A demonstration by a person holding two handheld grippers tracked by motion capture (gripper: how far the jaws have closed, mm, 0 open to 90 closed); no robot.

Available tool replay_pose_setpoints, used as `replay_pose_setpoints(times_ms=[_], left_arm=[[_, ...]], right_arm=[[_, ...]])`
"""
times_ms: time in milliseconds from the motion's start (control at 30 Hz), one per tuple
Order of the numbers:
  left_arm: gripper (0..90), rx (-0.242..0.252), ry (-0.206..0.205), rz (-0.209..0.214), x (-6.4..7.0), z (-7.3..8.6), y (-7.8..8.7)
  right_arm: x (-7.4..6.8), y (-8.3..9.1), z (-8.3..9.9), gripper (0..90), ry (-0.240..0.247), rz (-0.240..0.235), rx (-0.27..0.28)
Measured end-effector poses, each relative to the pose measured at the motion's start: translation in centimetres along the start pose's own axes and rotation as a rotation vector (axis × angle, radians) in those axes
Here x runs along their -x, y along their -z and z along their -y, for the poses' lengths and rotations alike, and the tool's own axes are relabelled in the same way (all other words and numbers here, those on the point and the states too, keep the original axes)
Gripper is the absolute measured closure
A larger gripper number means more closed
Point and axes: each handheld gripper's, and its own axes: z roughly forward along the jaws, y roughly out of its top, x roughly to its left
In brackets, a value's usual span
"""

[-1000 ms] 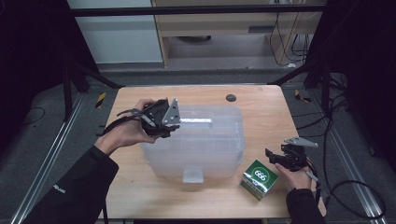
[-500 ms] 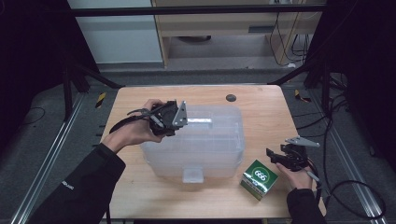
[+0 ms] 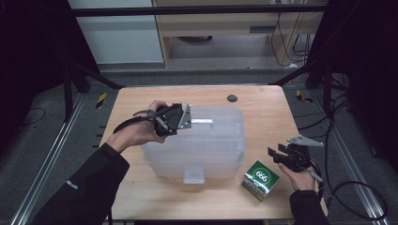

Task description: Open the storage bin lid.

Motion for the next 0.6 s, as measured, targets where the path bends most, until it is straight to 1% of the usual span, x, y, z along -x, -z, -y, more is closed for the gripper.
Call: replay_pose_setpoints(times_ms=[33,100,133,200,233,267,300,333,367,400,433,467,500,533,600], left_arm=[[73.8,0.001,0.001,-0.003,0.1,-0.1,0.0],[73.9,-0.001,-0.003,-0.006,0.1,-0.1,0.0],[74.0,-0.006,-0.003,-0.009,0.1,-0.2,0.0],[74.0,-0.012,-0.006,-0.012,0.1,-0.2,0.1],[74.0,-0.012,-0.006,-0.012,0.1,-0.2,0.1],[74.1,-0.011,-0.007,-0.014,0.1,-0.2,0.1],[74.1,-0.011,-0.007,-0.014,0.1,-0.2,0.1],[74.1,-0.009,-0.004,-0.014,0.1,-0.2,0.1],[74.1,-0.008,-0.004,-0.014,0.1,-0.2,0.1],[74.1,-0.008,-0.003,-0.013,0.1,-0.2,0.1],[74.1,-0.006,-0.003,-0.013,0.1,-0.2,0.1],[74.1,-0.003,-0.001,-0.012,0.0,-0.2,0.1],[74.0,-0.003,-0.001,-0.012,0.0,-0.2,0.1],[74.0,-0.002,-0.001,-0.011,0.0,-0.2,0.2],[73.9,0.003,0.005,-0.013,0.0,-0.1,0.1]], right_arm=[[-0.3,0.2,-0.2,53.8,0.008,-0.013,0.000],[-0.5,0.4,-0.3,55.1,0.015,-0.018,0.000],[-0.8,0.6,-0.5,57.6,0.021,-0.034,0.000],[-1.1,0.9,-0.8,60.5,0.033,-0.043,0.005],[-1.1,0.9,-0.8,60.5,0.033,-0.043,0.005],[-1.5,1.3,-1.0,63.7,0.040,-0.061,0.006],[-1.5,1.3,-1.0,63.7,0.040,-0.061,0.006],[-1.8,1.5,-1.2,66.4,0.046,-0.077,0.008],[-1.8,1.5,-1.2,66.4,0.046,-0.077,0.008],[-2.1,1.8,-1.4,69.4,0.052,-0.091,0.009],[-2.1,1.8,-1.4,69.4,0.052,-0.091,0.009],[-2.5,2.1,-1.6,72.8,0.055,-0.108,0.011],[-2.5,2.1,-1.6,72.8,0.055,-0.108,0.011],[-2.7,2.2,-1.7,74.8,0.062,-0.115,0.013],[-2.9,2.3,-1.8,77.2,0.061,-0.123,0.012]])
